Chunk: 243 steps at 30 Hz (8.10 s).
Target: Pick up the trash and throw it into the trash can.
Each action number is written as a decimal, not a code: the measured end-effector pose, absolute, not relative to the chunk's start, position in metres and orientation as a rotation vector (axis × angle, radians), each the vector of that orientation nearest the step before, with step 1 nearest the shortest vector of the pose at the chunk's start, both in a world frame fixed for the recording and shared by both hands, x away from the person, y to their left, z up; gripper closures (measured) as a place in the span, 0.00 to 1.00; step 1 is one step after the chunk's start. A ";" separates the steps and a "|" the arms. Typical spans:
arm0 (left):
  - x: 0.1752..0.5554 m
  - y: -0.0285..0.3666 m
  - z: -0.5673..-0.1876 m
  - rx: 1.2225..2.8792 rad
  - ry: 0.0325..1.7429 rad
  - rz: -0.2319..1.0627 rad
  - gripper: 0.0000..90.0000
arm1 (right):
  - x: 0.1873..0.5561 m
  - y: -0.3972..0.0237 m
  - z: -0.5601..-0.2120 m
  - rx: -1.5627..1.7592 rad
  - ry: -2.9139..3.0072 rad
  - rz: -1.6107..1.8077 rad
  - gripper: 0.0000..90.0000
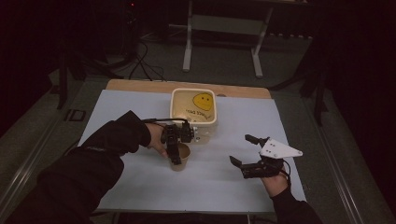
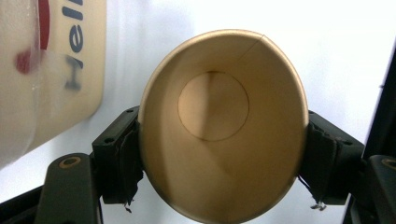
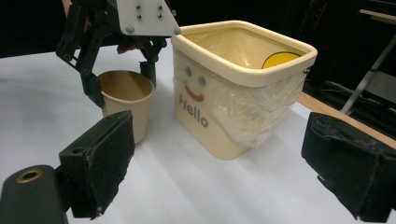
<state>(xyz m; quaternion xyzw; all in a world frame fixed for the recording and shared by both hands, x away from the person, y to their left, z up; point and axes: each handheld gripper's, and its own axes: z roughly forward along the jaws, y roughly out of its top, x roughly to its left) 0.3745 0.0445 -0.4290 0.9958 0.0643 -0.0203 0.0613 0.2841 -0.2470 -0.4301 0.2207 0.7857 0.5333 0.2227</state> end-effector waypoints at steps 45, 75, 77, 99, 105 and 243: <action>0.364 0.048 -0.332 2.985 0.129 -0.016 0.31 | 0.285 -0.248 -0.431 0.625 2.169 1.466 0.10; 0.389 0.033 -0.275 2.930 0.066 0.098 0.31 | 0.287 -0.249 -0.432 0.635 2.176 1.475 0.10; 0.392 0.031 -0.272 2.930 0.063 0.099 0.31 | 0.287 -0.249 -0.432 0.633 2.175 1.477 0.10; 0.429 0.026 -0.246 2.938 0.076 0.176 0.32 | 0.287 -0.249 -0.433 0.636 2.184 1.477 0.11; 0.438 0.026 -0.247 2.940 0.089 0.185 0.32 | 0.287 -0.249 -0.433 0.637 2.186 1.478 0.10; 0.346 0.155 -0.368 2.437 0.296 0.075 0.01 | 0.287 -0.244 -0.433 0.619 2.219 1.462 0.11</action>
